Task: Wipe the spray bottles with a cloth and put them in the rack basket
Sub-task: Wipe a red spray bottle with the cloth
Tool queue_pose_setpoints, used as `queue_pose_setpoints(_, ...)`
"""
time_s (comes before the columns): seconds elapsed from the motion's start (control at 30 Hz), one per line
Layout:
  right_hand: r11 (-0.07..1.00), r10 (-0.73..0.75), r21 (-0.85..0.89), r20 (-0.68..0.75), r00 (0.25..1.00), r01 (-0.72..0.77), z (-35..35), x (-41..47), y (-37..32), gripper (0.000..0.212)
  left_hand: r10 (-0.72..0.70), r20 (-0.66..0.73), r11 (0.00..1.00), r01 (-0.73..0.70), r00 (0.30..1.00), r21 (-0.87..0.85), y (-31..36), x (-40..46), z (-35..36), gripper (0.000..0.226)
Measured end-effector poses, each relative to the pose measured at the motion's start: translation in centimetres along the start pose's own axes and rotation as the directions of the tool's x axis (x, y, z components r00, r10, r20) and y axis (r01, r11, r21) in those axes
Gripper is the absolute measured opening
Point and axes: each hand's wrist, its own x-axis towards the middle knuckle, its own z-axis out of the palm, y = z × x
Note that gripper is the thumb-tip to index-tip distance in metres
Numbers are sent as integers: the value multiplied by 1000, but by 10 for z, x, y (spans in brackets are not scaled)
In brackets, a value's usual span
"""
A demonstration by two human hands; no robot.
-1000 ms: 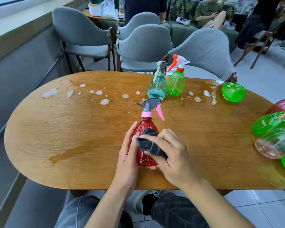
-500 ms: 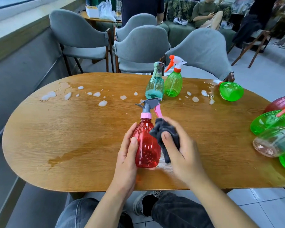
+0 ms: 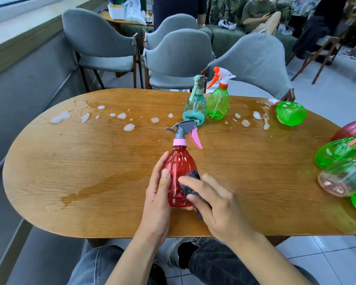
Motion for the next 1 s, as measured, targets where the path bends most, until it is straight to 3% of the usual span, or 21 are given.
queue_pose_setpoints(0.13, 982, -163, -73, 127, 978, 173, 10, -34, -5, 30, -9, -2, 1000, 10, 1000, 28, 2, -1, 3, 44)
queue_pose_setpoints(0.23, 988, -151, -11, 68, 986, 152, 15, -51, -6, 30, -17, 3, 999, 16, 1000, 32, 1, -1, 2, 43)
queue_pose_setpoints(0.33, 983, 26, 184, -131, 991, -2, 7, -41, -7, 32, -12, -31, 999, 13, 999, 30, 0, 0, 0, 47)
queue_pose_setpoints(0.4, 937, 230, 315, -224, 947, -153, -7, -18, -7, 33, -21, -16, 1000, 22, 1000, 23, -3, 1, 0, 47)
queue_pose_setpoints(0.47, 870, 382, 421, -245, 891, -257, -19, 5, -7, 35, -31, 1, 1000, 31, 1000, 6, -3, 1, -1, 48)
queue_pose_setpoints(0.53, 847, 407, 458, -233, 883, -270, -24, 21, -6, 36, -38, 10, 999, 38, 999, 3, -2, 1, -1, 48)
queue_pose_setpoints(0.63, 883, 348, 400, -205, 915, -246, -22, 36, -5, 30, -34, 23, 999, 33, 999, 33, -3, 1, -1, 46)
queue_pose_setpoints(0.8, 989, 102, 121, -174, 979, -81, 0, 31, -9, 34, -9, 24, 998, 8, 1000, 63, -5, 1, -2, 48)
queue_pose_setpoints(1.0, 994, -61, -92, -113, 992, 51, 7, -8, -12, 31, -1, 1, 996, 1, 1000, 87, -5, 1, 0, 44)
